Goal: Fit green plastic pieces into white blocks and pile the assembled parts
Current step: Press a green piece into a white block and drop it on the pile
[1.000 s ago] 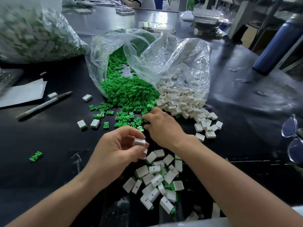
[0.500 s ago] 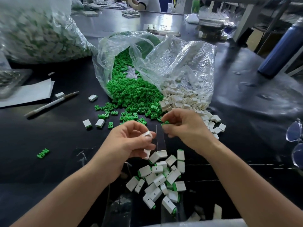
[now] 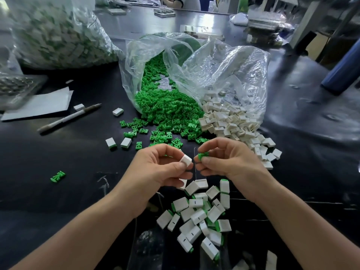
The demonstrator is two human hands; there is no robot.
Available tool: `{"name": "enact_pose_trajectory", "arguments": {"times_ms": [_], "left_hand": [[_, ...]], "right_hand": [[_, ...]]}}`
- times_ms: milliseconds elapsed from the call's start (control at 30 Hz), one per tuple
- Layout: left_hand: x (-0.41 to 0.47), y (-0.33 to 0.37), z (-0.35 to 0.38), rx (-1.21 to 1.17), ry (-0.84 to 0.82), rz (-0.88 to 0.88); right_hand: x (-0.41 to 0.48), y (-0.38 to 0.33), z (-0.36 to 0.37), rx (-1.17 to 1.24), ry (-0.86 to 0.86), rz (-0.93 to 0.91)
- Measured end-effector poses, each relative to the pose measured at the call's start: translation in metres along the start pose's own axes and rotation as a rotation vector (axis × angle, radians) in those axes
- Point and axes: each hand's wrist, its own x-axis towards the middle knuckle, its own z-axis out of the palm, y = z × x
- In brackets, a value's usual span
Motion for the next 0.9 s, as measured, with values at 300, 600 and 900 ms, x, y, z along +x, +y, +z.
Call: {"name": "enact_pose_trajectory", "arguments": {"times_ms": [300,600,900], "left_hand": [[0.002,-0.004,0.002,0.053,-0.004,-0.030],[0.002,-0.005,0.002,0.048,-0.016,0.013],[0.001,-0.005,0.004,0.046,-0.010,0.050]], "right_hand": [[-0.005,-0.005,-0.001,-0.028,0.026,0.002],[-0.005,-0.006,-0.001,-0.083,0.083,-0.082],[-0.011,-0.007,0.005,-0.175,0.103,-0.183]]}}
